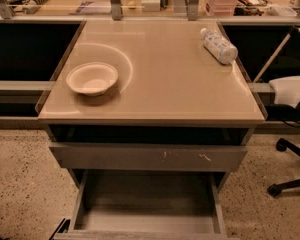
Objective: Close middle drawer
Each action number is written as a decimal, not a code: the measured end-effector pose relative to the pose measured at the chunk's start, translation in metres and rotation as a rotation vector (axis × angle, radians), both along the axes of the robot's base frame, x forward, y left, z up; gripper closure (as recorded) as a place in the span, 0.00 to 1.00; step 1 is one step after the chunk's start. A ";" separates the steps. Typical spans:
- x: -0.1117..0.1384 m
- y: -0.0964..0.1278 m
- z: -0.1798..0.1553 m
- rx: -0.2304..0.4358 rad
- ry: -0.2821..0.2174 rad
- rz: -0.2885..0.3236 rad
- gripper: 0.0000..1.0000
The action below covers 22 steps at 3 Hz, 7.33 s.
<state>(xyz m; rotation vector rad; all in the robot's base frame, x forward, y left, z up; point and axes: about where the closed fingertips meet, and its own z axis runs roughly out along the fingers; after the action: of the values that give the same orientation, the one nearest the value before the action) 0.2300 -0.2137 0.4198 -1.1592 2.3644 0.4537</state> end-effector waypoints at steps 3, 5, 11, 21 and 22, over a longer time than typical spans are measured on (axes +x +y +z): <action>0.002 0.009 0.005 0.033 0.088 -0.022 0.00; 0.015 0.062 0.052 0.068 0.013 0.152 0.00; -0.083 0.046 0.036 0.178 0.048 0.023 0.00; 0.111 0.129 -0.025 0.299 0.061 -0.144 0.00; 0.121 0.135 -0.030 0.325 0.069 -0.122 0.00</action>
Offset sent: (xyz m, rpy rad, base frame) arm -0.0104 -0.0169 -0.0089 0.0531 0.1366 -0.1108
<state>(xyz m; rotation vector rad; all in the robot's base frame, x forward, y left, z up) 0.3510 -0.0788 0.3899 -0.8583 2.2928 0.8107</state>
